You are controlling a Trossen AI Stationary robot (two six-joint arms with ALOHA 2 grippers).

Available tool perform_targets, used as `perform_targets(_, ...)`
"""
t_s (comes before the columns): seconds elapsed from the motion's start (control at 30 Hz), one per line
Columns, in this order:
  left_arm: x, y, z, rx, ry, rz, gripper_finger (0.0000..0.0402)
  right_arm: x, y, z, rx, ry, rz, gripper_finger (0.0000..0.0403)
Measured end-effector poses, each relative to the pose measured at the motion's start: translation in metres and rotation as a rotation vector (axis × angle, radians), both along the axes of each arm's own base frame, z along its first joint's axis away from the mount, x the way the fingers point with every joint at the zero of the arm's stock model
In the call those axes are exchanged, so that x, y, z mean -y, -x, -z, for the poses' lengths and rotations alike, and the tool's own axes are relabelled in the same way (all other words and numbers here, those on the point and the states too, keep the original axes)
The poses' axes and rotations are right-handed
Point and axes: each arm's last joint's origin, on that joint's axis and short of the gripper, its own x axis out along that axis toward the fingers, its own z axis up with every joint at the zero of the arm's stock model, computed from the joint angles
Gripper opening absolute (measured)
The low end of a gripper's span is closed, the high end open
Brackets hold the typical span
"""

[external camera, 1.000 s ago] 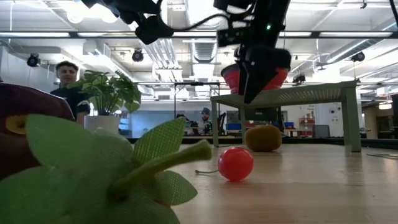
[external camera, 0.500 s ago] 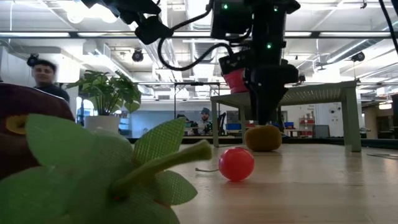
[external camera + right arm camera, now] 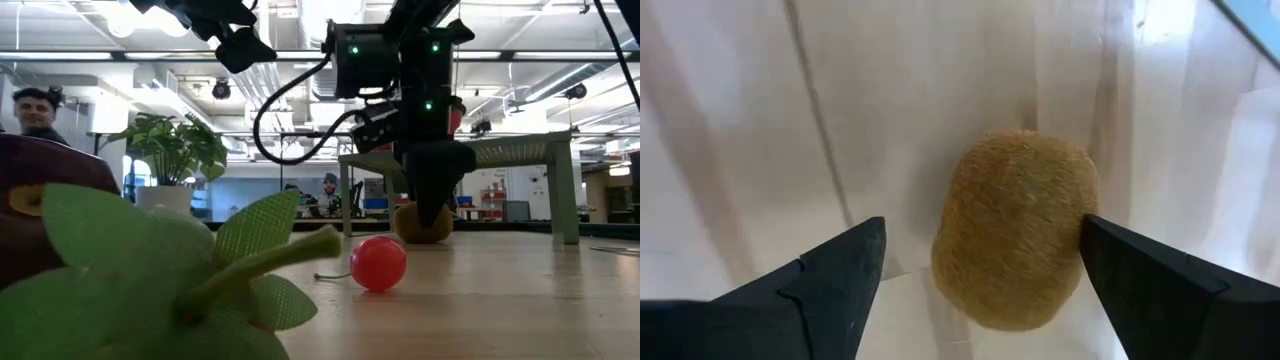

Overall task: Pick & Place Fruit
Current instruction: Put the green kiwi into the red strainer bowl

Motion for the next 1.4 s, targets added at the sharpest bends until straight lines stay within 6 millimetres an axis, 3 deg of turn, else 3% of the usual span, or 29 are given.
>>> perform_targets(0.23,0.000,0.001,0.002,-0.022,0.004,0.000,0.0308,-0.002,0.000,0.004,-0.015,0.015,-0.011,0.0341)
perform_targets(0.37,0.000,0.001,0.002,-0.022,0.005,-0.001,0.0308,-0.006,0.000,0.005,-0.006,-0.094,-0.004,0.0340)
perform_targets(0.5,0.000,0.001,0.002,-0.022,0.004,0.000,0.0308,-0.011,0.001,-0.003,0.015,-0.168,0.000,0.0323)
perform_targets(1.03,0.000,0.001,0.002,-0.020,0.004,0.000,0.0308,-0.021,0.000,-0.004,0.018,-0.163,-0.082,0.0237)
perform_targets(1.27,0.000,0.001,0.002,-0.019,0.004,0.000,0.0308,-0.023,-0.003,-0.028,0.098,-0.211,-0.143,0.0232)
perform_targets(1.4,0.000,0.001,0.001,-0.018,0.004,0.001,0.0308,-0.022,0.001,-0.053,0.176,-0.213,-0.160,0.0240)
